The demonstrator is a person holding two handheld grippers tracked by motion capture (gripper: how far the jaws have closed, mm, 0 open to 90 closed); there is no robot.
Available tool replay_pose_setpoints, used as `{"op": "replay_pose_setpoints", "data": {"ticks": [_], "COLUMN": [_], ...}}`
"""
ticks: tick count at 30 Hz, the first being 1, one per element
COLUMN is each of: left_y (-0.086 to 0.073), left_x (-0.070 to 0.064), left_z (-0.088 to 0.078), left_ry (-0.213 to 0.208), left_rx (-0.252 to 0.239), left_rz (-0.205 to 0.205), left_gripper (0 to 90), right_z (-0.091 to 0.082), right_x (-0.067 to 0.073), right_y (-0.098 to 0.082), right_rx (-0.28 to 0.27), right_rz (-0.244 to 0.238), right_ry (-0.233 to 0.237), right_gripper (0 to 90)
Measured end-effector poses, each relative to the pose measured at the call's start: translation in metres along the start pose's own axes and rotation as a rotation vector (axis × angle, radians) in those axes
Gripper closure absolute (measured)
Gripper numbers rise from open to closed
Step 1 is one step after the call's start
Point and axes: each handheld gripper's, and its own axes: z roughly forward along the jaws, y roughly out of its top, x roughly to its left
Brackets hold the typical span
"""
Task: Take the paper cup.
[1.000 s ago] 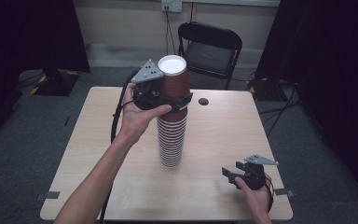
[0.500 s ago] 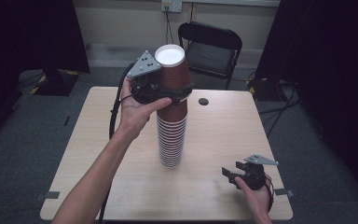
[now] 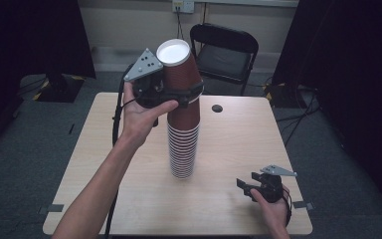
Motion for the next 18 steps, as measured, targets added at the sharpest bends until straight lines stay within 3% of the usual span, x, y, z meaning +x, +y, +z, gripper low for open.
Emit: {"op": "replay_pose_setpoints", "data": {"ticks": [9, 18], "left_y": [0.0, -0.004], "left_x": [0.003, 0.007], "left_z": [-0.013, -0.031], "left_ry": [-0.003, 0.009], "left_rx": [-0.045, -0.065], "left_rz": [-0.031, -0.035], "left_gripper": [11.7, 11.7], "right_z": [0.0, 0.0], "right_x": [0.0, 0.001], "right_y": [0.0, 0.001], "right_rx": [-0.001, -0.002], "right_rz": [-0.002, -0.003], "right_ry": [0.0, 0.0], "right_gripper": [28.6, 28.6]}}
